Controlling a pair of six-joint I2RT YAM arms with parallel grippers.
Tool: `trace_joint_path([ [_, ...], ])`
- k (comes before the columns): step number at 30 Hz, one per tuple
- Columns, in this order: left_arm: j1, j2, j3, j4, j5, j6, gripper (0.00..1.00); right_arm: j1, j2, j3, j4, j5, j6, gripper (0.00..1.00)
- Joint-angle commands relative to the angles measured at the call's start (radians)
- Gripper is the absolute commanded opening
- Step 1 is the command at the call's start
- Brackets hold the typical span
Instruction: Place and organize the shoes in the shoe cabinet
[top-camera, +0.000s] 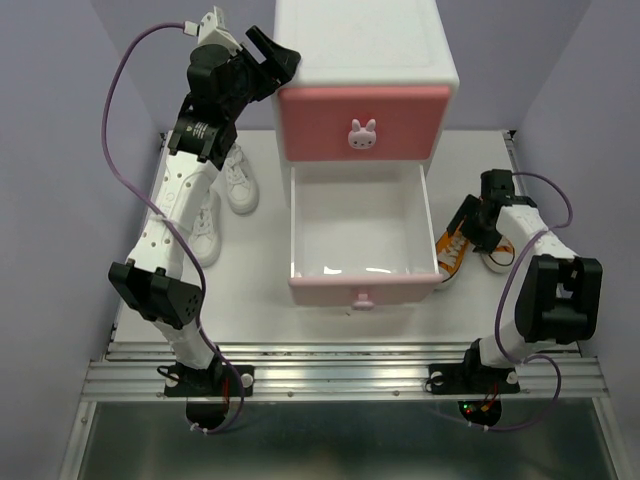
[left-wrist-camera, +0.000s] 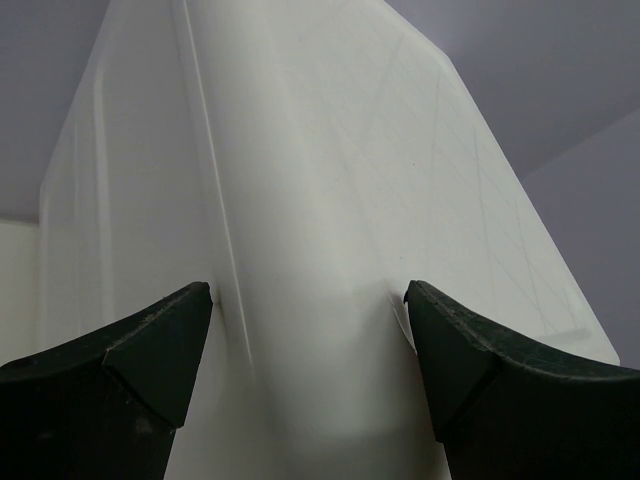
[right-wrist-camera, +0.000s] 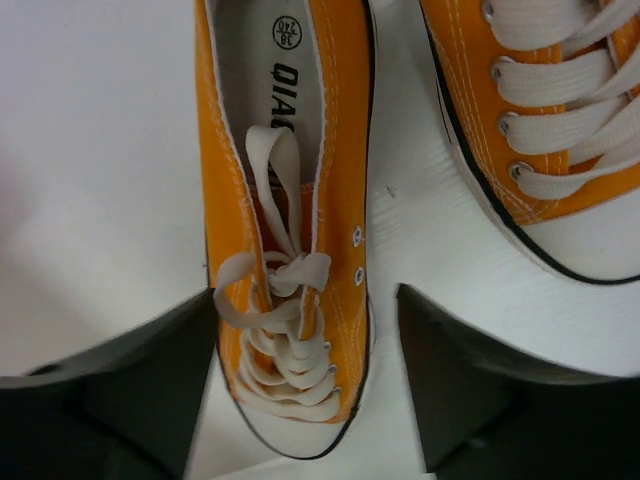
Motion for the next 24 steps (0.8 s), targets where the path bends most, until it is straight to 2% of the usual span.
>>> trace_joint_path([
  [1, 0.021, 0.069, -0.097, -0.328, -0.066, 0.123, 0.88, -0.001, 0.004, -0.029, 0.063, -0.008, -0.026, 0.63],
  [3, 0.019, 0.066, -0.103, -0.33, -0.068, 0.12, 0.88, -0.001, 0.004, -0.045, 0.086, 0.004, -0.02, 0.48],
  [7, 0.021, 0.056, -0.115, -0.327, -0.069, 0.111, 0.88, -0.001, 0.045, -0.029, 0.088, 0.019, -0.021, 0.3],
  [8, 0.021, 0.056, -0.117, -0.327, -0.069, 0.11, 0.88, -0.001, 0.05, -0.023, 0.086, 0.009, -0.023, 0.12],
  [10, 0.021, 0.05, -0.12, -0.327, -0.069, 0.106, 0.88, -0.001, 0.025, 0.018, 0.08, 0.012, -0.03, 0.01],
  [16, 0.019, 0.045, -0.123, -0.338, -0.059, 0.103, 0.88, -0.001, -0.133, 0.194, 0.074, 0.088, -0.055, 0.01],
  [21, 0.021, 0.048, -0.105, -0.354, -0.046, 0.094, 0.88, -0.001, -0.266, 0.326, 0.097, 0.015, 0.003, 0.01],
  [24, 0.021, 0.054, -0.092, -0.365, -0.045, 0.1, 0.88, -0.001, -0.36, 0.34, 0.14, -0.049, 0.036, 0.01],
])
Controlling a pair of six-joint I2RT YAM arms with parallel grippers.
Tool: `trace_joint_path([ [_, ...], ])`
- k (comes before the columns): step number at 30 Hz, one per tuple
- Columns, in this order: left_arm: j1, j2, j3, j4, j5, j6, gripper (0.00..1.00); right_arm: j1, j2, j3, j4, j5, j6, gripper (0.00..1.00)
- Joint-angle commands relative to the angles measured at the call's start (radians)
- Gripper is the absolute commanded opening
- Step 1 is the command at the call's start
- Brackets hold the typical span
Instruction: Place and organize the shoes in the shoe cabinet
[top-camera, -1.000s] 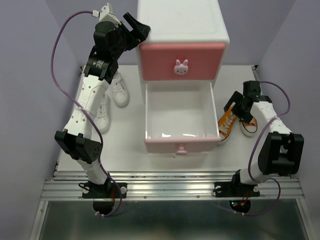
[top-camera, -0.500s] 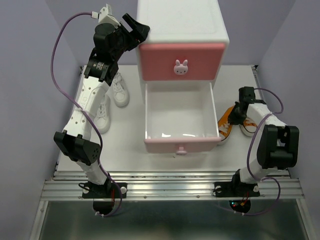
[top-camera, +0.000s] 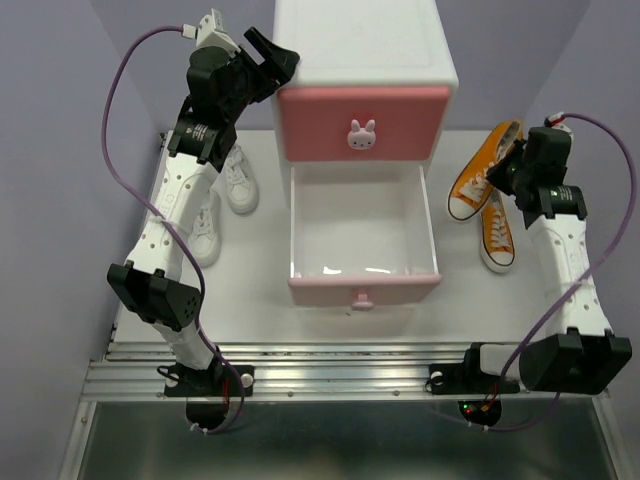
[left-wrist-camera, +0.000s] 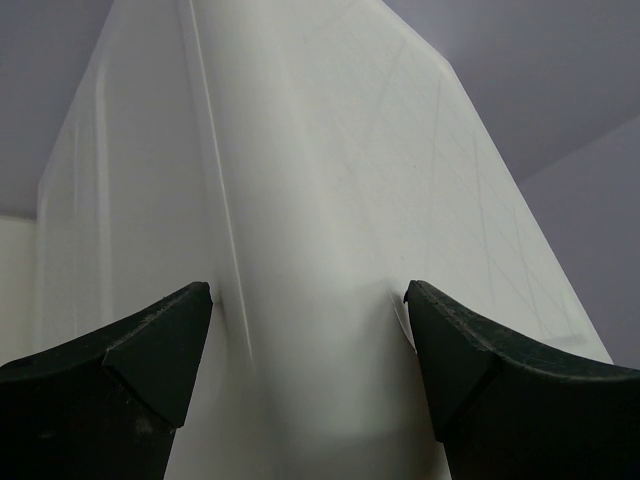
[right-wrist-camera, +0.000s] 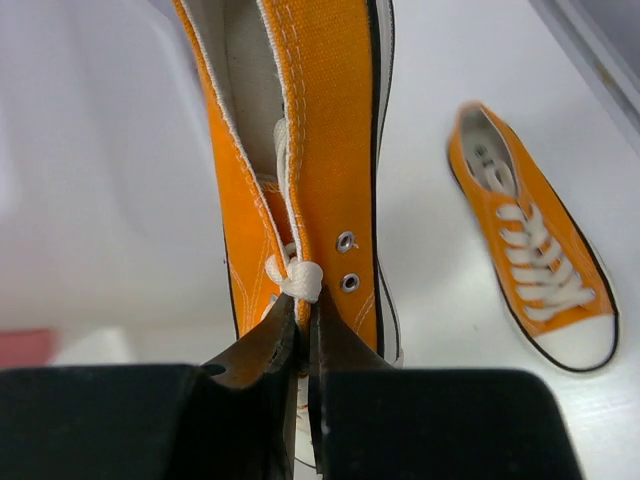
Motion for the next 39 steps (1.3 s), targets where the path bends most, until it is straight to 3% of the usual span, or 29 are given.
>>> trace_joint_path([
  [1, 0.021, 0.078, -0.053, -0.391, -0.035, 0.122, 0.88, -0.001, -0.15, 0.075, 0.119, -0.097, 0.058, 0.01],
  [7, 0.021, 0.102, -0.029, -0.407, -0.035, 0.13, 0.88, -0.001, -0.267, 0.123, 0.064, -0.323, 0.092, 0.01],
  [12, 0.021, 0.107, -0.029, -0.403, -0.03, 0.124, 0.88, -0.001, -0.349, 0.031, 0.064, -0.58, 0.223, 0.01],
  [18, 0.021, 0.104, -0.036, -0.411, -0.036, 0.127, 0.88, -0.001, -0.373, 0.043, 0.072, -0.72, 0.297, 0.01],
  [27, 0.022, 0.087, -0.075, -0.404, -0.052, 0.116, 0.88, -0.001, -0.437, -0.081, 0.182, -0.781, 0.426, 0.01],
  [33, 0.021, 0.072, -0.113, -0.382, -0.048, 0.107, 0.88, 0.02, -0.406, -0.093, 0.203, -0.8, 0.397, 0.01],
  [38, 0.021, 0.075, -0.109, -0.383, -0.047, 0.113, 0.88, 0.19, -0.36, -0.109, 0.234, -0.688, 0.379, 0.01],
  [39, 0.021, 0.078, -0.109, -0.382, -0.048, 0.114, 0.88, 0.287, -0.351, -0.121, 0.243, -0.621, 0.379, 0.01],
])
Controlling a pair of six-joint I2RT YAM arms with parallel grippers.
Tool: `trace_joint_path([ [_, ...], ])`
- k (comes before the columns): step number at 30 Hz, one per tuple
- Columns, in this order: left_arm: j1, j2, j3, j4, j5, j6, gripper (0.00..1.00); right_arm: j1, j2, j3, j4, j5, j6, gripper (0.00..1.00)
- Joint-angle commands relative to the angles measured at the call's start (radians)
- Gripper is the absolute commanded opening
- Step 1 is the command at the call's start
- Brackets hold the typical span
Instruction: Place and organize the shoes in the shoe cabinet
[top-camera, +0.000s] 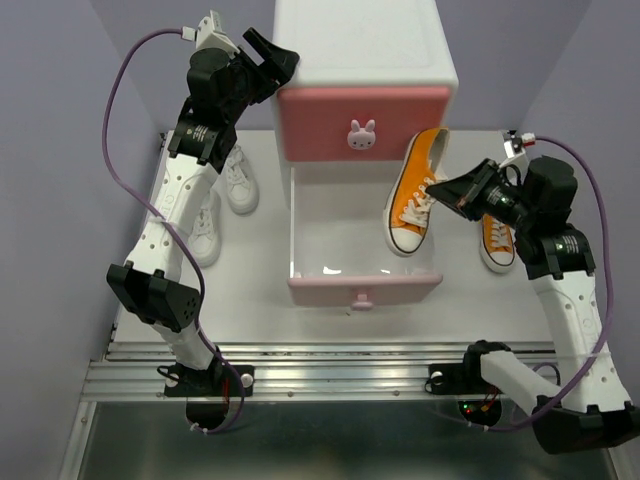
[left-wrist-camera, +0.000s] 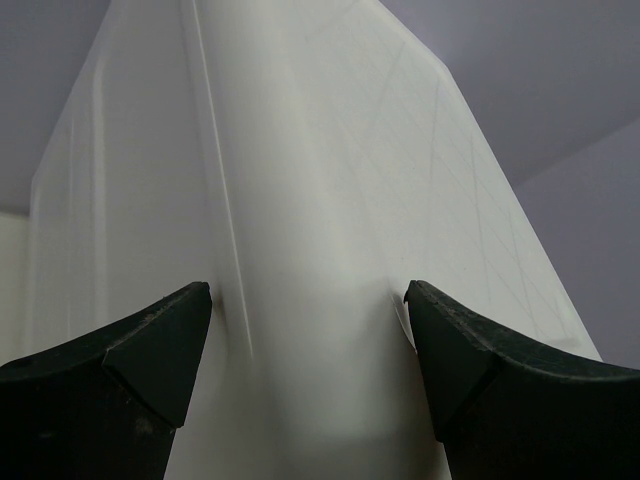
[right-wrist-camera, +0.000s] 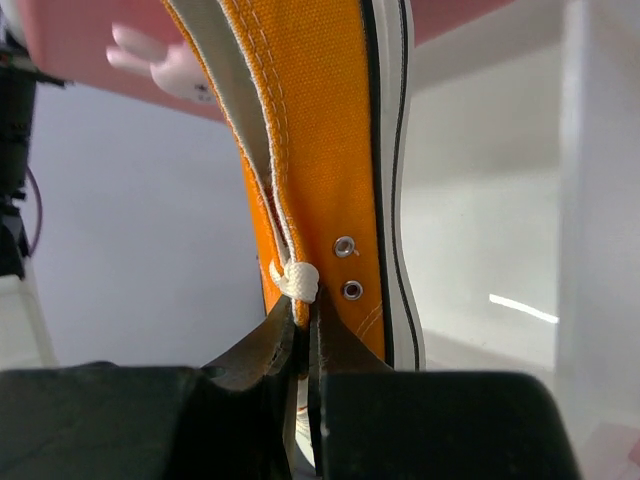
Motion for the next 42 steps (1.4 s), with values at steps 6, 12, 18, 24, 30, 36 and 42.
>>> trace_joint_path([
  [6, 0.021, 0.083, -0.088, -0.393, -0.047, 0.145, 0.88, 0.459, 0.124, -0.004, 0.225, 0.273, -0.025, 0.01],
  [12, 0.021, 0.072, -0.111, -0.384, -0.045, 0.145, 0.88, 0.546, 0.221, -0.019, 0.355, 0.329, -0.021, 0.01],
  [18, 0.022, 0.046, -0.168, -0.366, -0.039, 0.138, 0.88, 0.571, 0.281, -0.01, 0.391, 0.413, -0.018, 0.0],
  [24, 0.024, 0.024, -0.217, -0.347, -0.039, 0.13, 0.88, 0.58, 0.313, -0.03, 0.443, 0.421, -0.018, 0.01],
  [30, 0.022, 0.012, -0.241, -0.332, -0.043, 0.118, 0.88, 0.599, 0.361, -0.048, 0.471, 0.427, -0.031, 0.01],
  [36, 0.022, -0.009, -0.284, -0.311, -0.057, 0.095, 0.88, 0.629, 0.384, -0.096, 0.464, 0.517, -0.034, 0.01],
  [42, 0.022, -0.02, -0.312, -0.304, -0.066, 0.082, 0.88, 0.638, 0.433, -0.116, 0.513, 0.511, -0.025, 0.01],
])
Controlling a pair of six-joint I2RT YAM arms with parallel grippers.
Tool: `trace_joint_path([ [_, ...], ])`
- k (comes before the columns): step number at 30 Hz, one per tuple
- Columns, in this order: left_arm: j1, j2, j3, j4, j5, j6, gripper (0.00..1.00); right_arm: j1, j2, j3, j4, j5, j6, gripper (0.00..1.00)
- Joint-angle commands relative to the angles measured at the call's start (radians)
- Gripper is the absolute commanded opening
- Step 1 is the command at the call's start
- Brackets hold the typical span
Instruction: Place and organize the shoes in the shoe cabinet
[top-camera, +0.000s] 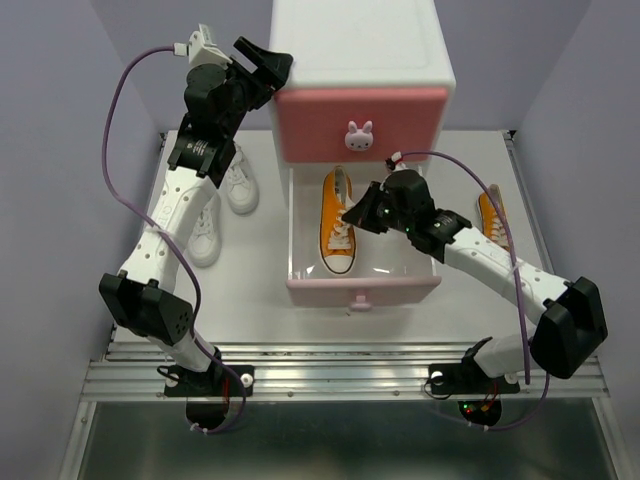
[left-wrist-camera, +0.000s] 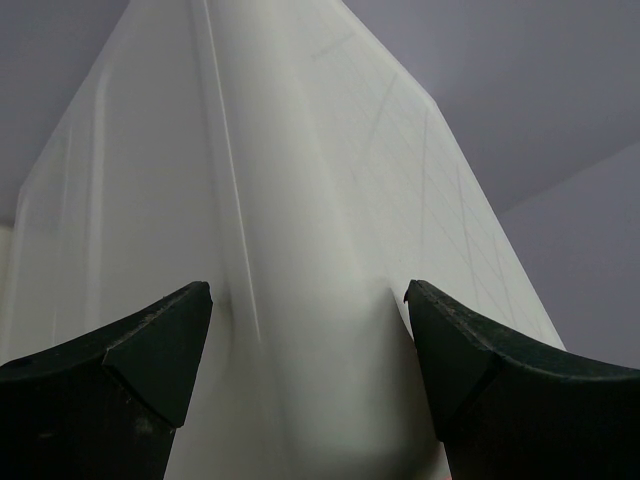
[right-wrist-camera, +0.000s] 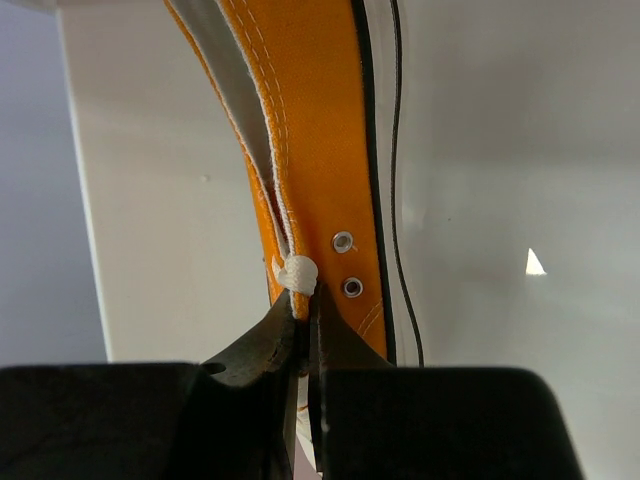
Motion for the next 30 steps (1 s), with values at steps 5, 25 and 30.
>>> trace_joint_path([
  [5, 0.024, 0.072, -0.124, -0.457, -0.02, 0.138, 0.88, 0.027, 0.063, 0.018, 0.203, 0.012, 0.004, 0.01],
  [25, 0.022, 0.09, -0.113, -0.457, -0.021, 0.133, 0.88, 0.067, 0.24, 0.062, 0.249, 0.014, 0.023, 0.1],
  [30, 0.022, 0.098, -0.097, -0.471, -0.021, 0.135, 0.88, 0.067, 0.261, 0.118, 0.15, 0.02, 0.01, 0.64],
])
